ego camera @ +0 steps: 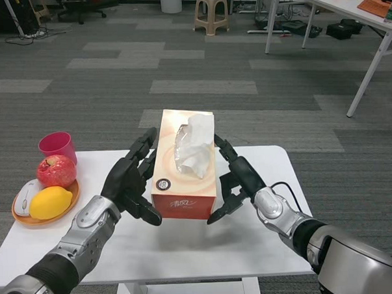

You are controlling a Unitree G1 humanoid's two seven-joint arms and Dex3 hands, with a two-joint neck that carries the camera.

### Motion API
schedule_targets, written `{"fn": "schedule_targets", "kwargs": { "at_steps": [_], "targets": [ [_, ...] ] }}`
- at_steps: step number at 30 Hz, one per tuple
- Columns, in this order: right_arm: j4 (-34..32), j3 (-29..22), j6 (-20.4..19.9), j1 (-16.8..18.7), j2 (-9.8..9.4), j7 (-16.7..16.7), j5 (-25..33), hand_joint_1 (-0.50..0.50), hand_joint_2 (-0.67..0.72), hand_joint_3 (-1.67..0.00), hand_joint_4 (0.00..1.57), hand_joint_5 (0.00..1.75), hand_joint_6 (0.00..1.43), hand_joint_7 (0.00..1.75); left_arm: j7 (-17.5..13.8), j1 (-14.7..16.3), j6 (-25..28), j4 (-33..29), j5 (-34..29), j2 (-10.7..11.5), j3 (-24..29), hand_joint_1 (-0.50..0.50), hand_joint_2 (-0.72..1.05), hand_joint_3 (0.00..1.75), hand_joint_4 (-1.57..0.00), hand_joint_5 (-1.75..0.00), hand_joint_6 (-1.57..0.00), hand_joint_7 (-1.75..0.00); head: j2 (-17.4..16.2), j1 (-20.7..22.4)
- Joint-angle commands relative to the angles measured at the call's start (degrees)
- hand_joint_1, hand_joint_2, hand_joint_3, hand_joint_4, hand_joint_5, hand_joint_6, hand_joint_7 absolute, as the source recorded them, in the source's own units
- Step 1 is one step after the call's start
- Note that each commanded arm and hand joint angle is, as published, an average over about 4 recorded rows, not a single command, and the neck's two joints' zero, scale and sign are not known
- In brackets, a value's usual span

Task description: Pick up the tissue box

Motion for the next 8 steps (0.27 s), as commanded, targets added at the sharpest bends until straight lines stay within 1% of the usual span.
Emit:
{"fn": "schedule_targets", "kwargs": {
  "at_steps": [1, 4, 8],
  "targets": [
    [-1.8, 0.1, -1.2, -1.6, 0.97, 0.5, -0.2, -0.42, -0.46, -0.32, 1.17, 1.45, 0.00, 0.35, -1.5, 0.6, -0.3, -2.1, 0.9, -1.2, -1.0, 0.50, -0.37, 0.00, 0.00, -0.31, 0.00, 0.00, 0.0, 0.0],
    [-2.0, 0.0, -1.2, -1.6, 0.97, 0.5, -0.2, -0.42, -0.46, -0.28, 1.17, 1.45, 0.00, 0.35, -1.5, 0.6, -0.3, -2.2, 0.9, -1.2, -1.0, 0.50, -0.37, 0.00, 0.00, -0.31, 0.00, 0.00, 0.0, 0.0],
    [-2.1, 0.0, -1.2, -1.7, 0.97, 0.5, -0.2, -0.42, -0.48, -0.29, 1.17, 1.45, 0.00, 0.35, -1.5, 0.6, -0.3, -2.4, 0.9, -1.2, -1.0, 0.50, -0.37, 0.00, 0.00, -0.31, 0.00, 0.00, 0.1, 0.0]
  ]
}}
